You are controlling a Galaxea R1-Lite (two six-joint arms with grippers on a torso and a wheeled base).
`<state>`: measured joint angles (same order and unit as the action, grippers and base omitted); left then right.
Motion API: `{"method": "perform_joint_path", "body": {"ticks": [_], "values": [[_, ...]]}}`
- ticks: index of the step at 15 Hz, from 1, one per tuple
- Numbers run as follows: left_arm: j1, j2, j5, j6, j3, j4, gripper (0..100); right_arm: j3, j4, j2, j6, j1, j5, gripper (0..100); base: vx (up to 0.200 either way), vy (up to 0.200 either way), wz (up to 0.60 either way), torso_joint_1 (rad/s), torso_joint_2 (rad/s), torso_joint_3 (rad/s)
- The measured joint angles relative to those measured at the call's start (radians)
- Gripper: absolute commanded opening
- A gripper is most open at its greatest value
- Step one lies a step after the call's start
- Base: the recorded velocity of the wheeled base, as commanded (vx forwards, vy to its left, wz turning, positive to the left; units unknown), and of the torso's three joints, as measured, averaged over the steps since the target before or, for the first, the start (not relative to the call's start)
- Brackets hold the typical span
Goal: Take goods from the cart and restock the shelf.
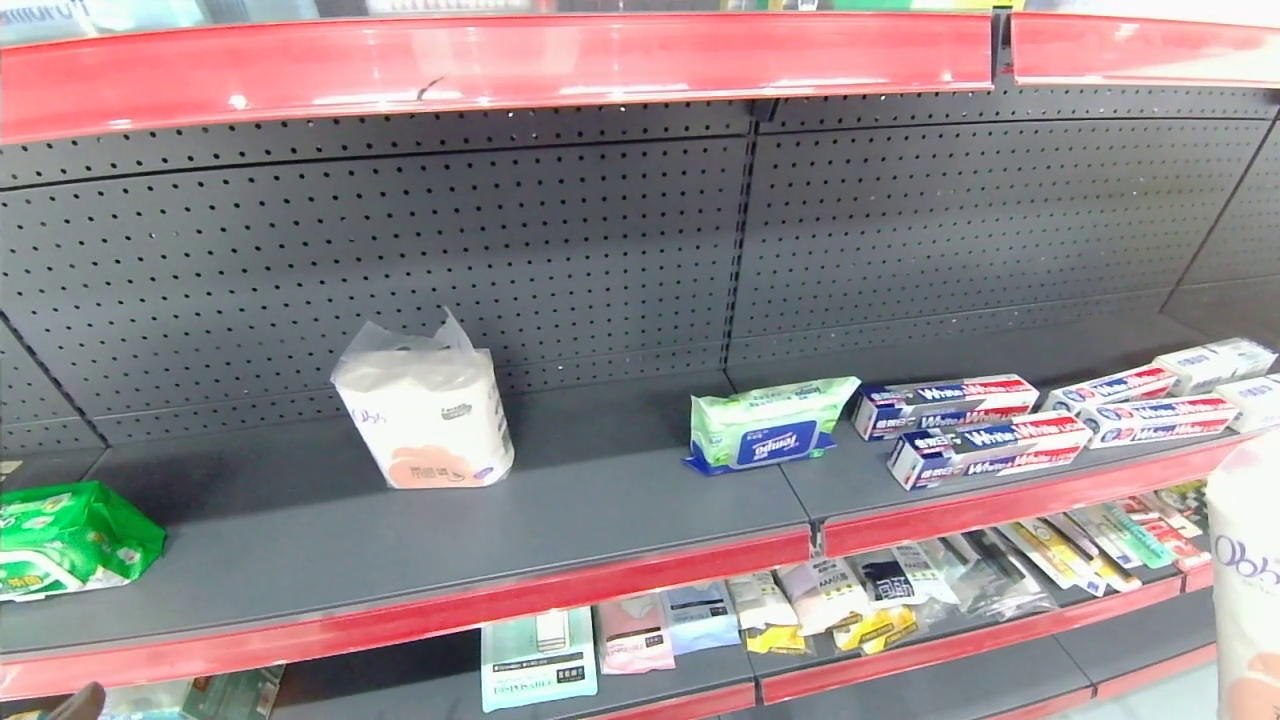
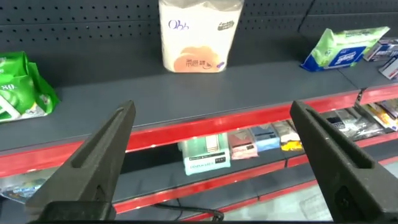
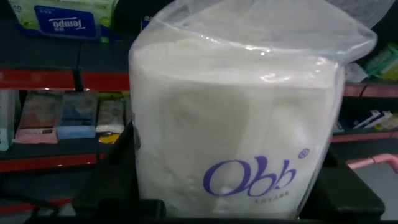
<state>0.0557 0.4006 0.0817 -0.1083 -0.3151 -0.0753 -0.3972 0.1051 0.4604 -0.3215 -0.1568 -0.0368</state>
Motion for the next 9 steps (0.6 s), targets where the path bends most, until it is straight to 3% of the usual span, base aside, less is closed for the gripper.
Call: {"method": "perform_joint_path", "body": {"ticks": [1,5,9], "values": [[0.000,0.041,0.000,0.000,-0.002,0.029,100,0.008,-0.005,-0.001,0.000,0.001,0.000,0,0.000,0.000,0.60,-0.002,-0.01,0.002],[-0.001,0.244,-0.001,0.001,-0.007,0.212,100,0.032,-0.008,-0.003,0.000,0.005,-0.005,0,0.000,0.000,0.00,0.000,0.00,0.000],[-0.002,0.483,-0.001,0.000,-0.020,0.326,100,0.037,-0.008,-0.003,0.024,0.004,-0.004,0,0.000,0.000,0.00,0.000,0.00,0.000]]}}
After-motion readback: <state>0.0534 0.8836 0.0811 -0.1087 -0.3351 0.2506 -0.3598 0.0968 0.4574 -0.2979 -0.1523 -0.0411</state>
